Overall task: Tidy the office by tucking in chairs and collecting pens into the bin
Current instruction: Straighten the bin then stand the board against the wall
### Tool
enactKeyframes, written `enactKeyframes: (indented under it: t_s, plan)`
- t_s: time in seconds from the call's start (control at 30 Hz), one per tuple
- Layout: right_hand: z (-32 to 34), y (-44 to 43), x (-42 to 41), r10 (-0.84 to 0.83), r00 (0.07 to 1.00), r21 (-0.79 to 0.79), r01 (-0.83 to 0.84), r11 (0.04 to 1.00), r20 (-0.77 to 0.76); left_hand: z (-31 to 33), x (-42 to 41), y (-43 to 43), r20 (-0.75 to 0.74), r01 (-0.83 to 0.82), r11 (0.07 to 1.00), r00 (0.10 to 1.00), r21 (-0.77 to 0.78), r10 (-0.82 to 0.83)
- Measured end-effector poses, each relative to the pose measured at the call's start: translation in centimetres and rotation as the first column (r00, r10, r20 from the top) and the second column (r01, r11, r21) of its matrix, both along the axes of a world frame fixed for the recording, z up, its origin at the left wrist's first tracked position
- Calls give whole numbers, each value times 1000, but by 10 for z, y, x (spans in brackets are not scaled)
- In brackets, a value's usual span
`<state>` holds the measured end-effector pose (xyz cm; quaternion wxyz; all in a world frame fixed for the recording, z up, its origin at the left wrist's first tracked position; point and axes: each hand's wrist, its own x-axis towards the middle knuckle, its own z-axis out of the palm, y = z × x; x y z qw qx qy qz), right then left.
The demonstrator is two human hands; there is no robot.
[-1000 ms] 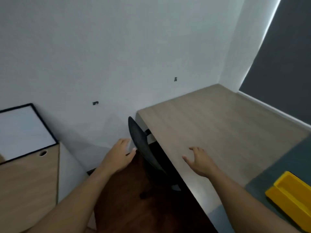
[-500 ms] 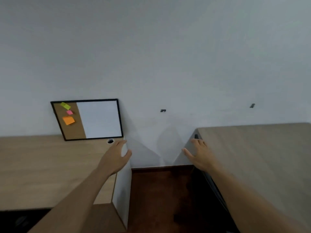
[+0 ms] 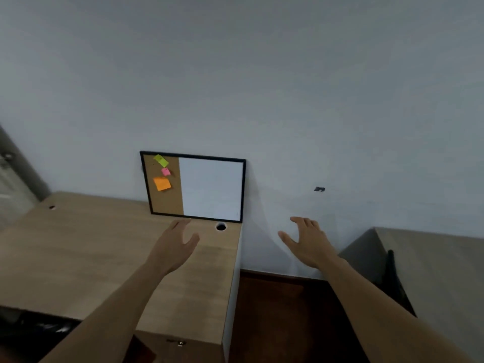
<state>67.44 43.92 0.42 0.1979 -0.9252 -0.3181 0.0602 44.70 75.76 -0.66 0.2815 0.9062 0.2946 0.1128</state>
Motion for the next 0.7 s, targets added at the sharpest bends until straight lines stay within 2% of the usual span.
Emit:
enactKeyframes:
  t_s: [0.23, 0.53, 0.7]
  plan:
    - [-14, 89, 41, 86, 995, 16, -85, 996, -40, -9, -5, 69, -23, -132, 991, 991, -21, 131]
    - [-16, 177, 121, 166, 970, 120, -146, 982, -176, -2, 26, 137, -39, -344, 937, 939, -62, 342]
    - [-16, 212, 160, 180, 962, 147, -152, 977, -205, 0, 54, 159, -6, -379, 921, 925, -87, 379]
